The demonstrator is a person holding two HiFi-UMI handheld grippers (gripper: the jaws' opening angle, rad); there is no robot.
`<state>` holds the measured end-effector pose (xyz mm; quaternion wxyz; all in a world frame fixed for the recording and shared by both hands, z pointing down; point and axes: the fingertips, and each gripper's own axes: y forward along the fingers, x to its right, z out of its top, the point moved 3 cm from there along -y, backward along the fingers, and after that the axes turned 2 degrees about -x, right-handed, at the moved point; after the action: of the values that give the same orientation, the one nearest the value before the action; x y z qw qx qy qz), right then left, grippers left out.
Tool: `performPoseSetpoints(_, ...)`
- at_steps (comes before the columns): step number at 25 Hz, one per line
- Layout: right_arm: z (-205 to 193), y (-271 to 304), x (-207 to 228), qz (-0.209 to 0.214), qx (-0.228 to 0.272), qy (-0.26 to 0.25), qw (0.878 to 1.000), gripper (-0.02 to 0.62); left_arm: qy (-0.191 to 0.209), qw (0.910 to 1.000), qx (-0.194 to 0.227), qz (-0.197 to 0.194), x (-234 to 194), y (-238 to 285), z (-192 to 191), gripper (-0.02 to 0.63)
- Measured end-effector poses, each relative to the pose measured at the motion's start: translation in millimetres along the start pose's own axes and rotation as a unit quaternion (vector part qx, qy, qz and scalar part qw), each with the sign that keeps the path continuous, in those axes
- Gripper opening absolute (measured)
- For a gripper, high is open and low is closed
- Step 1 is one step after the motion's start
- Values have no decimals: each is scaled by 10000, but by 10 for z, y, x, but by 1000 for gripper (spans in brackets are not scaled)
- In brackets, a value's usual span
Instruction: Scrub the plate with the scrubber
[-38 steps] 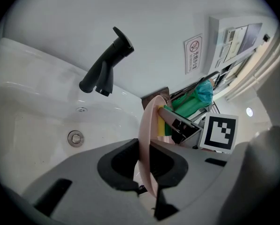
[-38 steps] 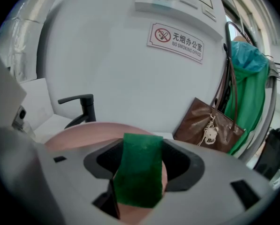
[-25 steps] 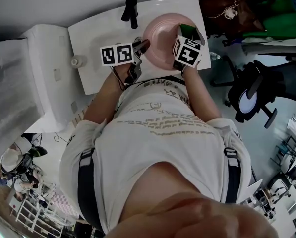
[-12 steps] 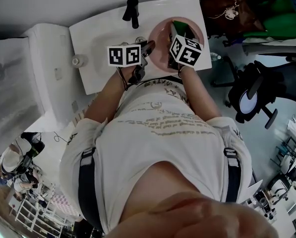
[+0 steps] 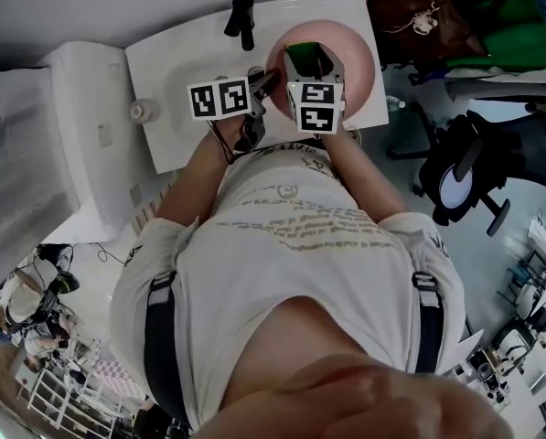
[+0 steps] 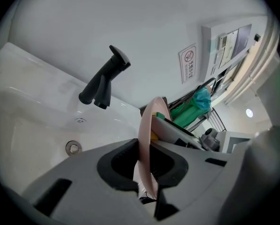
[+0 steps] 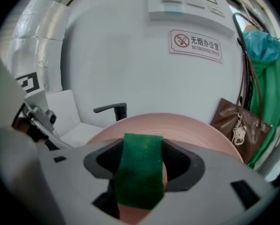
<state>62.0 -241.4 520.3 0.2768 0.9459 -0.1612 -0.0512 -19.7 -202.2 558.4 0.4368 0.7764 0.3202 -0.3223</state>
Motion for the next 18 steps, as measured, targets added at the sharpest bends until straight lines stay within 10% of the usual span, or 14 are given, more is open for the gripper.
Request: performPoseSetpoints(18,-63,-4,731,-846,-60,-88,9964,255,-155,9997,198,60,-129,-161,28,44)
